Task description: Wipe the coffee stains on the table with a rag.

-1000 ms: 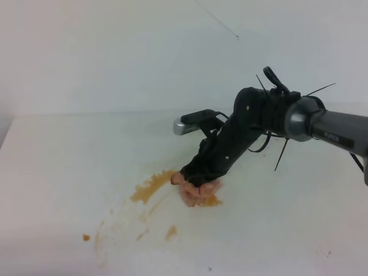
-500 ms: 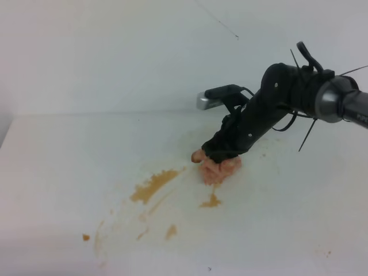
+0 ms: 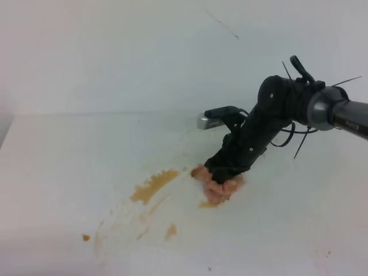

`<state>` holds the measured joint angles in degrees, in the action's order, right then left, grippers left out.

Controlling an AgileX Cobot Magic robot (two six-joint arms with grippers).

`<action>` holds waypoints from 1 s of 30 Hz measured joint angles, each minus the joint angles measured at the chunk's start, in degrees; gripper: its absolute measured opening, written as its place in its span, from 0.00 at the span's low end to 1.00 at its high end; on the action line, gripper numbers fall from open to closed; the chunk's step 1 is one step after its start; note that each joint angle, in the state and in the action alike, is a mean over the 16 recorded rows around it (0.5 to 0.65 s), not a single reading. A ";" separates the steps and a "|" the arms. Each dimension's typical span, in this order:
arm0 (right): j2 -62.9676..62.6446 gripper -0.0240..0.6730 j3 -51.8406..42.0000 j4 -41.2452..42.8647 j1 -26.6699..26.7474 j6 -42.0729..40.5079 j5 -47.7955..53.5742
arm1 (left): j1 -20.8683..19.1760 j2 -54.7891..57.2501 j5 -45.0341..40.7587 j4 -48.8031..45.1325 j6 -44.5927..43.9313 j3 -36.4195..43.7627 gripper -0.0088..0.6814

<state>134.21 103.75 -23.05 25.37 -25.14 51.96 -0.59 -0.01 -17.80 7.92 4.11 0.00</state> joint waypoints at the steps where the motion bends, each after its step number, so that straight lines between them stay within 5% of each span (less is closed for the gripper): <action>1: 0.19 0.08 0.03 -0.12 0.22 -0.04 0.58 | 0.00 0.00 0.00 0.00 0.00 0.00 0.01; 21: 0.94 0.08 0.34 -2.93 14.12 -0.24 1.40 | 0.00 -0.19 0.00 0.00 0.00 0.00 0.01; 30: 1.60 0.08 2.76 -4.20 16.21 -1.49 -3.20 | 0.00 0.00 0.00 0.00 0.00 0.00 0.01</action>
<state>135.81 106.51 -27.25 41.58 -26.64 48.76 -0.59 -0.02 -17.80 7.92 4.11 0.00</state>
